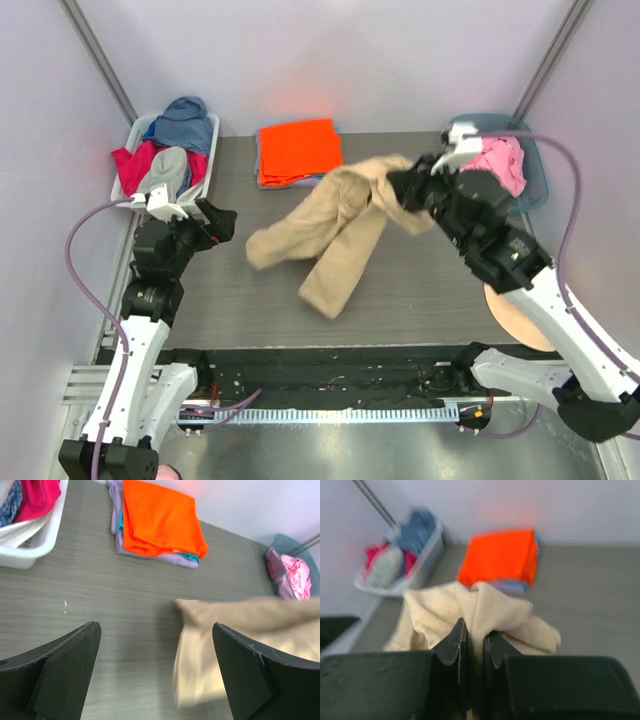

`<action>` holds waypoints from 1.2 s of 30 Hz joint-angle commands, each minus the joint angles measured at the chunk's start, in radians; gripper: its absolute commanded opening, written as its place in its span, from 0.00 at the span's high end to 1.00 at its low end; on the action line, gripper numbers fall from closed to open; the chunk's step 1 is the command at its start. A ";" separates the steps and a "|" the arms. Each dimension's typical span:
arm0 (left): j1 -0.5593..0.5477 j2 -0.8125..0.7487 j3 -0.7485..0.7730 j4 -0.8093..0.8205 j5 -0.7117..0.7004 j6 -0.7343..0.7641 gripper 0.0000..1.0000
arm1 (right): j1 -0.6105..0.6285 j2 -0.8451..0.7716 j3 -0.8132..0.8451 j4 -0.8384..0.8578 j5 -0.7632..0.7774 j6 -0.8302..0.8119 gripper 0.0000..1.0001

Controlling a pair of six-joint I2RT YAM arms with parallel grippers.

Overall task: Fold and stack the t-shirts
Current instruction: Move the tshirt to the center of the board, then flatten the tshirt out

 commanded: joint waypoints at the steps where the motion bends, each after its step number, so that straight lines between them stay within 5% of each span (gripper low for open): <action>1: -0.002 -0.035 -0.017 -0.116 0.006 0.012 0.00 | -0.004 -0.055 -0.378 0.039 0.019 0.125 0.99; 6: -0.001 -0.044 -0.096 -0.079 0.046 -0.077 0.00 | -0.004 -0.069 -0.725 0.189 -0.027 0.267 0.99; 18: -0.002 0.047 -0.272 0.093 0.225 -0.330 0.03 | -0.004 -0.111 -0.808 0.171 -0.001 0.287 0.99; 21: -0.005 0.068 -0.265 0.078 0.273 -0.324 0.13 | -0.005 -0.115 -0.829 0.170 -0.007 0.297 0.99; 27: -0.121 0.001 -0.248 -0.151 0.059 -0.266 0.19 | -0.004 -0.126 -0.875 0.191 -0.019 0.322 0.99; 36: -0.355 -0.073 -0.349 -0.297 -0.268 -0.425 0.26 | -0.004 -0.128 -0.891 0.194 -0.033 0.337 0.99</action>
